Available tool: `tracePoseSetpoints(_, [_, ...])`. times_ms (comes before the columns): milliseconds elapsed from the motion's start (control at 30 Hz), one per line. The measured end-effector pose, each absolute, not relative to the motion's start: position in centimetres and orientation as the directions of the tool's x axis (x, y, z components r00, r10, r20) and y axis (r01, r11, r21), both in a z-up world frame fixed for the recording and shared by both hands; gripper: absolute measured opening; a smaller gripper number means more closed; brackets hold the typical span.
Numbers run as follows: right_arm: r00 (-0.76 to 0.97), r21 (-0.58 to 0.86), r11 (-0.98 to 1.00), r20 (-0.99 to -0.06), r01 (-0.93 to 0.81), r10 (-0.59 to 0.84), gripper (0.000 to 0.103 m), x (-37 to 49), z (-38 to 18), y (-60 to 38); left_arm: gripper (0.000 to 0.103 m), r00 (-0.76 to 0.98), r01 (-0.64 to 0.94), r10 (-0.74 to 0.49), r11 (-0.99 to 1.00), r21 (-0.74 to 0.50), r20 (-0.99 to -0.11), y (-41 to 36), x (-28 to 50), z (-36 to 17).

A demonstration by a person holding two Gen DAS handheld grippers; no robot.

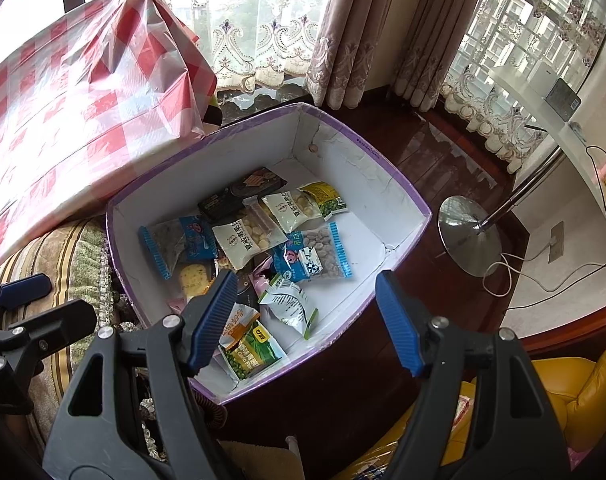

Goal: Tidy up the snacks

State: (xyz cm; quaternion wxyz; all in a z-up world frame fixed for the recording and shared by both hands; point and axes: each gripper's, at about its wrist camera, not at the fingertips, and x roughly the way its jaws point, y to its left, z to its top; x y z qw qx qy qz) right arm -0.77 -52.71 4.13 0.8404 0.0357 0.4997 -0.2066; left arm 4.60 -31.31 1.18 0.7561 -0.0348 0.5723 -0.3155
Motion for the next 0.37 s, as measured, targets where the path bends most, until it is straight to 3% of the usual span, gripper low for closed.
tracePoseSetpoints(367, [0.412,-0.128,0.909,-0.860,0.397,-0.302,0.074,-0.83,3.88,-53.11,0.103,0.154,0.454,-0.518,0.794,-0.405,-0.841,-31.63,4.52,1.18])
